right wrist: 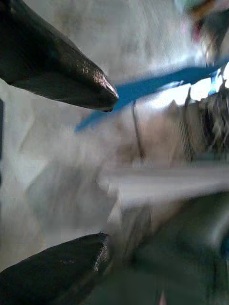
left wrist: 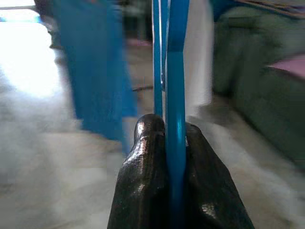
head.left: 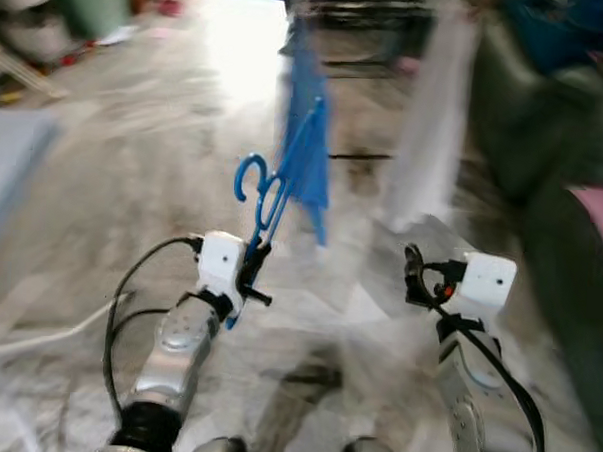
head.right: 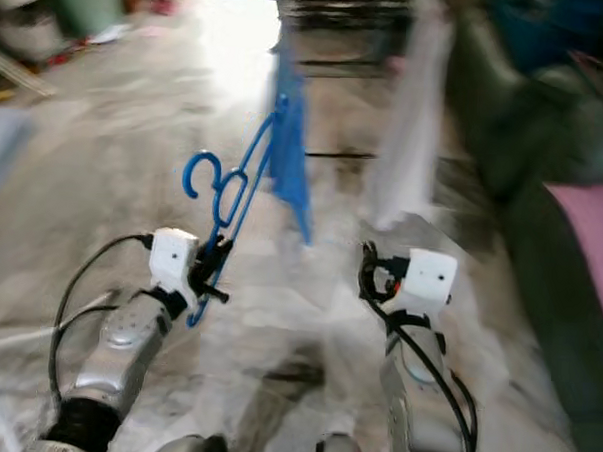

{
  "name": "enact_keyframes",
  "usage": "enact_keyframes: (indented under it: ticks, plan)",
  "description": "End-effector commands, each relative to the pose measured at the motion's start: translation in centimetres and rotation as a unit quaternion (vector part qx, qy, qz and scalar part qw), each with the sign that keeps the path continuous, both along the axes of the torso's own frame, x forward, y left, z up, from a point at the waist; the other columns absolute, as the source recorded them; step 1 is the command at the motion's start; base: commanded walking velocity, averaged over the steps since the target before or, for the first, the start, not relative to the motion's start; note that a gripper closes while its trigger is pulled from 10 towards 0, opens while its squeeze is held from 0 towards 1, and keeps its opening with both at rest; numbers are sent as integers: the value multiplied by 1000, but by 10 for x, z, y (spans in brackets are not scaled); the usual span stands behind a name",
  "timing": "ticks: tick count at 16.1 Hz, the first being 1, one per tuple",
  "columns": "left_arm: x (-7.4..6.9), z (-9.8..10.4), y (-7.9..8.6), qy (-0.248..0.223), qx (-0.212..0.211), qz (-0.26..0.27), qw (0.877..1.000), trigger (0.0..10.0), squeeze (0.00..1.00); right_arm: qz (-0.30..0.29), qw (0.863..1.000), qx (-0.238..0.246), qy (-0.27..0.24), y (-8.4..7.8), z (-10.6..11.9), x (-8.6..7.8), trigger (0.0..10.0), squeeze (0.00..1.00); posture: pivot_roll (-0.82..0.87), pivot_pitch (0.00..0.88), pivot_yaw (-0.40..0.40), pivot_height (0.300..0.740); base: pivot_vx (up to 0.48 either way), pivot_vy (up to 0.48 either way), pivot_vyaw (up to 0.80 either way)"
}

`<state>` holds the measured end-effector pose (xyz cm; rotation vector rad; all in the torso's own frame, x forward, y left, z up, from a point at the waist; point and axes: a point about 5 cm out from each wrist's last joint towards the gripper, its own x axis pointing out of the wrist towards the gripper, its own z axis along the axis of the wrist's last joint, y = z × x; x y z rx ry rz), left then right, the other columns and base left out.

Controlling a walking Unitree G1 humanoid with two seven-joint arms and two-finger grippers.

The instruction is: Hang hanger

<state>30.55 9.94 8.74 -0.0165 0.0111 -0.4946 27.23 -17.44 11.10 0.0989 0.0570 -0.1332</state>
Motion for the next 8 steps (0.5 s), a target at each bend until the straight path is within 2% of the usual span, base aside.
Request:
enact_keyframes:
  ticks: [1,3,8]
  plan:
    - [-2,-3,5,5,10,-12,1000,10000,0,15,1000,1,-5,6,2,0,10000,0,-190,158,27,740,0,0,0]
    - [-5,-9,4,12,31,-37,999,10000,0,32,999,-5,2,8,0,-1,10000,0,-192,162,25,740,0,0,0]
    - [3,-14,19,19,74,-25,997,10000,0,85,996,-35,7,11,-1,-6,10000,0,-196,168,26,740,0,0,0]
